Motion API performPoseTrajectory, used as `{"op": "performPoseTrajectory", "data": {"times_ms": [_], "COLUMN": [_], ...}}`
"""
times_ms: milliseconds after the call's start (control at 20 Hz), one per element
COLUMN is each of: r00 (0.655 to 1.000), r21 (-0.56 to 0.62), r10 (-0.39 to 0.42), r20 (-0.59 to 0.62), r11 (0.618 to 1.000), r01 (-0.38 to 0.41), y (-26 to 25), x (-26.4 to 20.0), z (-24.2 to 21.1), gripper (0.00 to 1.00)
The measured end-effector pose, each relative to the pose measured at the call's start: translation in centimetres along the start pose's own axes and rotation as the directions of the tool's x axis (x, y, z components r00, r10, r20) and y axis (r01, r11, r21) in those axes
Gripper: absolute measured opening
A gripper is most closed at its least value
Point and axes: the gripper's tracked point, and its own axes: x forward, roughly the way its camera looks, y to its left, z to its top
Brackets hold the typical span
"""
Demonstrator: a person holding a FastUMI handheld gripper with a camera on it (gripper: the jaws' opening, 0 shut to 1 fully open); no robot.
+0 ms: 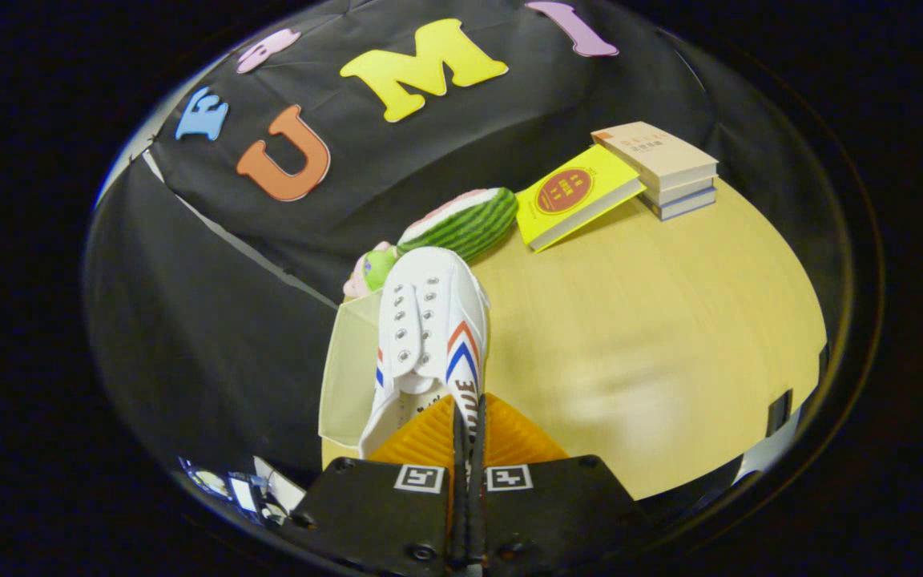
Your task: Open the storage box then place both shoes into the box .Put the left shoe in first, then the right shoe, with the right side of both shoes facing outward in a uniform manner.
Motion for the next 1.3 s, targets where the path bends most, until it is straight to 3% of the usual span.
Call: {"op": "performPoseTrajectory", "data": {"times_ms": [300,450,700,1100,1300], "r00": [0.994,0.993,0.973,0.95,0.95], "r21": [0.004,0.055,0.109,-0.066,-0.029], "r10": [-0.056,-0.053,-0.102,-0.127,-0.141], "r20": [0.094,0.103,0.206,0.286,0.278], "r11": [0.998,0.997,0.991,0.986,0.987], "r01": [0.056,0.047,0.08,0.152,0.155], "y": [5.7,8.0,8.4,8.0,7.5], "x": [5.0,7.1,9.2,12.3,12.8], "z": [-2.0,-3.3,-3.2,-3.6,-4.7], "gripper": [0.06,0.06,0.06,0.06,0.06]}}
